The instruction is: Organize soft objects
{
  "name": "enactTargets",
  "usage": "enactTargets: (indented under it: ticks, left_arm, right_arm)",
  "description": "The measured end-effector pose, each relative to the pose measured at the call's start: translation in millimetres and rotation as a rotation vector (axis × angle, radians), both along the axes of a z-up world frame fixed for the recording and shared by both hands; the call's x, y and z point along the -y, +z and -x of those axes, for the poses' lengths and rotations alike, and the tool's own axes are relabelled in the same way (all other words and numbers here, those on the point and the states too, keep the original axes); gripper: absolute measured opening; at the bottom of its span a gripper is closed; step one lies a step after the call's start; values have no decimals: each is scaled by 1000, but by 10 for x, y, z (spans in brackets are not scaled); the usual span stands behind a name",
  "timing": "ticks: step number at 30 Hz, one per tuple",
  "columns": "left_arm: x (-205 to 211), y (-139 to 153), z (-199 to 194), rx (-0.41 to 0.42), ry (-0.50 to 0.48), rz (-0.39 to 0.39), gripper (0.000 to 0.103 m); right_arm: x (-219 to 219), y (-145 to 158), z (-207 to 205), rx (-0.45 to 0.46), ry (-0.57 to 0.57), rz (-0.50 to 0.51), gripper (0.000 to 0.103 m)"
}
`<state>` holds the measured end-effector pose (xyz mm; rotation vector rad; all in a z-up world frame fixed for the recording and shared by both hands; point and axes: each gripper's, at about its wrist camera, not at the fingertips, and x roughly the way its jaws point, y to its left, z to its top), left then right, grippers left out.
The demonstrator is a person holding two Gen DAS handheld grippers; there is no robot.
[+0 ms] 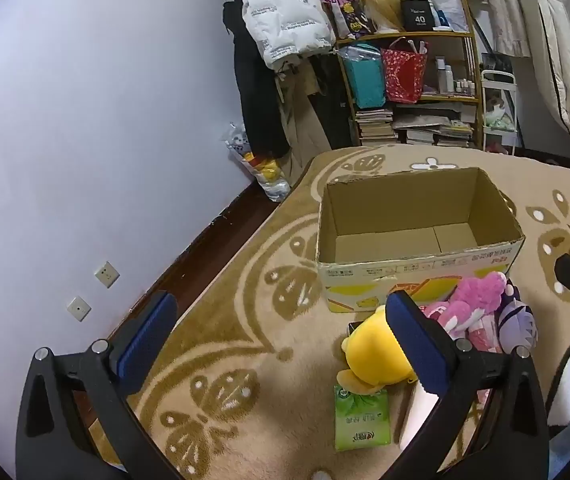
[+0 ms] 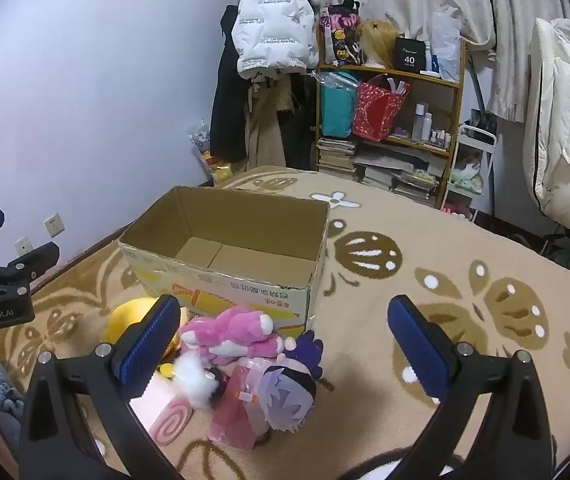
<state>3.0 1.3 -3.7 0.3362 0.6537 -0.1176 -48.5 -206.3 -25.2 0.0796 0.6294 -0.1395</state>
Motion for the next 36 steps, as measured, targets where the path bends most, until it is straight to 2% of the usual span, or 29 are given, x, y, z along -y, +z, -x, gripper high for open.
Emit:
enactTargets:
  ticks: [2, 7, 11, 36]
  left_arm:
    - [51, -9, -57, -14, -7, -23, 103]
    - [47, 30, 59, 34, -1, -29, 103]
    - [16, 30, 13, 21, -4, -27, 103]
    - [28, -10, 3, 10, -18, -44, 103]
  right_arm:
    - [-1, 2, 13, 26, -3, 9, 103]
    - [-7, 7, 31, 18, 3, 16, 103]
    - [2, 24, -48, -5, -7, 9, 103]
    - [41, -80, -20, -13, -9, 3, 103]
